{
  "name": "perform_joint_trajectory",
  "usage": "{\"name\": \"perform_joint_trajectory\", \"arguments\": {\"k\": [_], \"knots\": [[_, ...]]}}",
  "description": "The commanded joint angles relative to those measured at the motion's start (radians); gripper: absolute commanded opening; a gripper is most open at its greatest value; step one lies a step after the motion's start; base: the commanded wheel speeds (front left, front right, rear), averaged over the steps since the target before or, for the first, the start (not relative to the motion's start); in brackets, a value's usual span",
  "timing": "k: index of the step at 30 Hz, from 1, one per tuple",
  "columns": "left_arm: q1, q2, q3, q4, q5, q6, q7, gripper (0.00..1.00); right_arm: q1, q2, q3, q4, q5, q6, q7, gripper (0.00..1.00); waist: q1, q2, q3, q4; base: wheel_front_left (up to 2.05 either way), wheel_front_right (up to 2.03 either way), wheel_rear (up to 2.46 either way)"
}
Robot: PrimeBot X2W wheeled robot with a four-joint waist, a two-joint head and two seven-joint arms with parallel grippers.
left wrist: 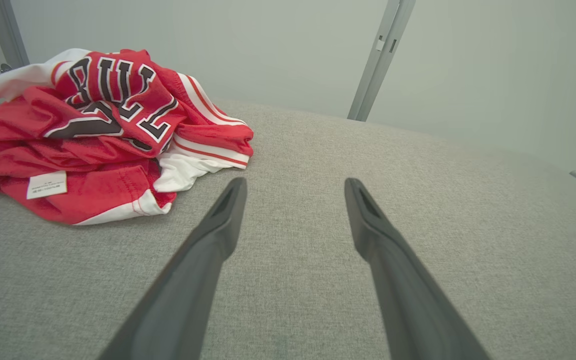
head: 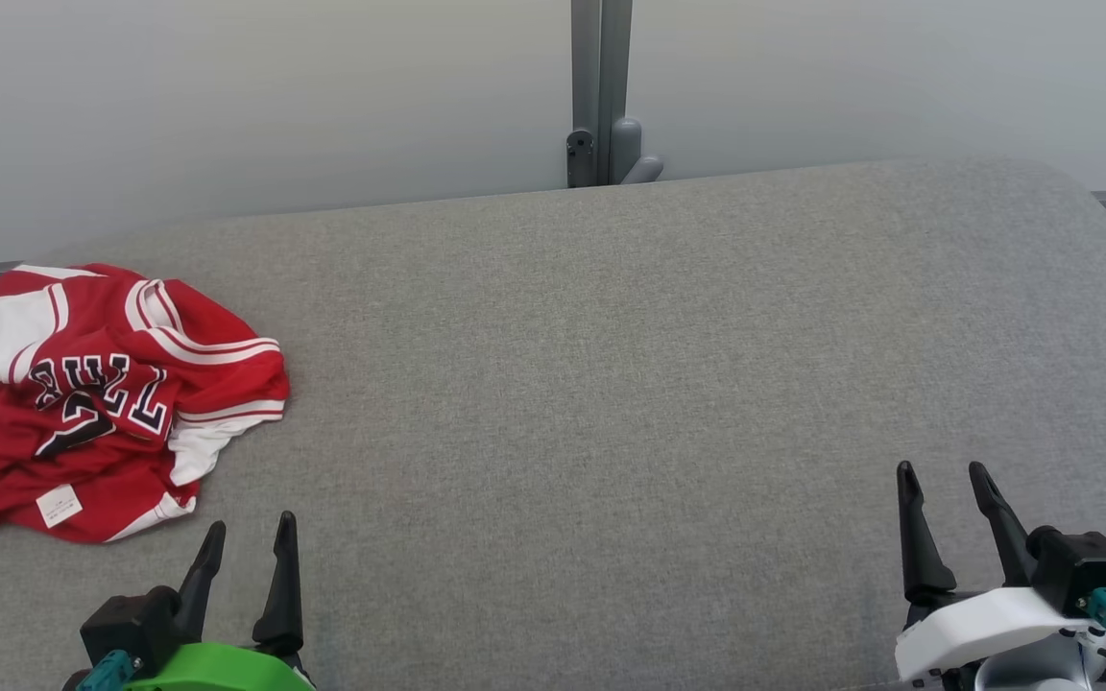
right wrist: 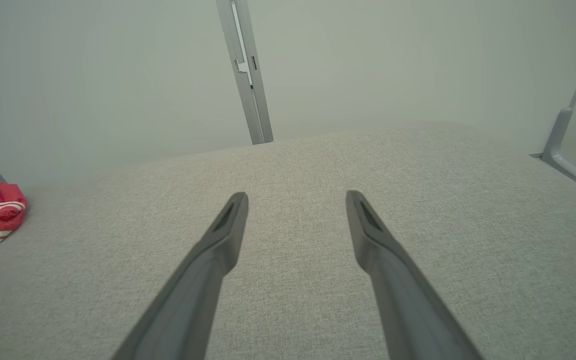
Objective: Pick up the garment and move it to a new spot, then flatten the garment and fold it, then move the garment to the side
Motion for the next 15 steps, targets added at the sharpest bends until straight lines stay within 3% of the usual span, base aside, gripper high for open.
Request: {"name": "perform_joint_trajectory", "arguments": {"k": [1, 15], "knots": [[0.008, 0.011, -0.001, 0.002, 0.022, -0.001, -0.010, 1.00, 0.007, -0.005, 0.006, -0.007, -0.012, 0.000, -0.010, 1.00, 0.0000, 0.0066, -0.001, 0.001, 0.00, 0.00, 0.00], [0.019, 0.008, 0.001, 0.029, 0.110, -0.001, -0.038, 1.00, 0.012, -0.006, 0.006, 0.003, -0.108, 0.000, -0.037, 1.00, 0.0000, 0.0076, -0.006, 0.014, 0.00, 0.00, 0.00]]}}
